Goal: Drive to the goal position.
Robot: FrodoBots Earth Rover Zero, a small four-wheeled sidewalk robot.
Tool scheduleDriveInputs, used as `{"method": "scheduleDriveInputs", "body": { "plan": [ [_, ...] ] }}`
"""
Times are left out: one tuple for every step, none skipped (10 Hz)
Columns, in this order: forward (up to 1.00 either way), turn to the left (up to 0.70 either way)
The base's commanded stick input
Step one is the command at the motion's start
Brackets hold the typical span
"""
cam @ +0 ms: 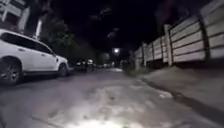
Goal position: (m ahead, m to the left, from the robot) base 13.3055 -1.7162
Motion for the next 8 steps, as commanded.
{"method": "scheduleDriveInputs", "body": {
  "plan": [
    [0.5, 0.0],
    [0.5, 0.0],
    [0.5, 0.0],
    [0.5, 0.0],
    [0.5, 0.0],
    [0.5, 0.0],
    [0.5, 0.0],
    [0.5, 0.0]
  ]
}}
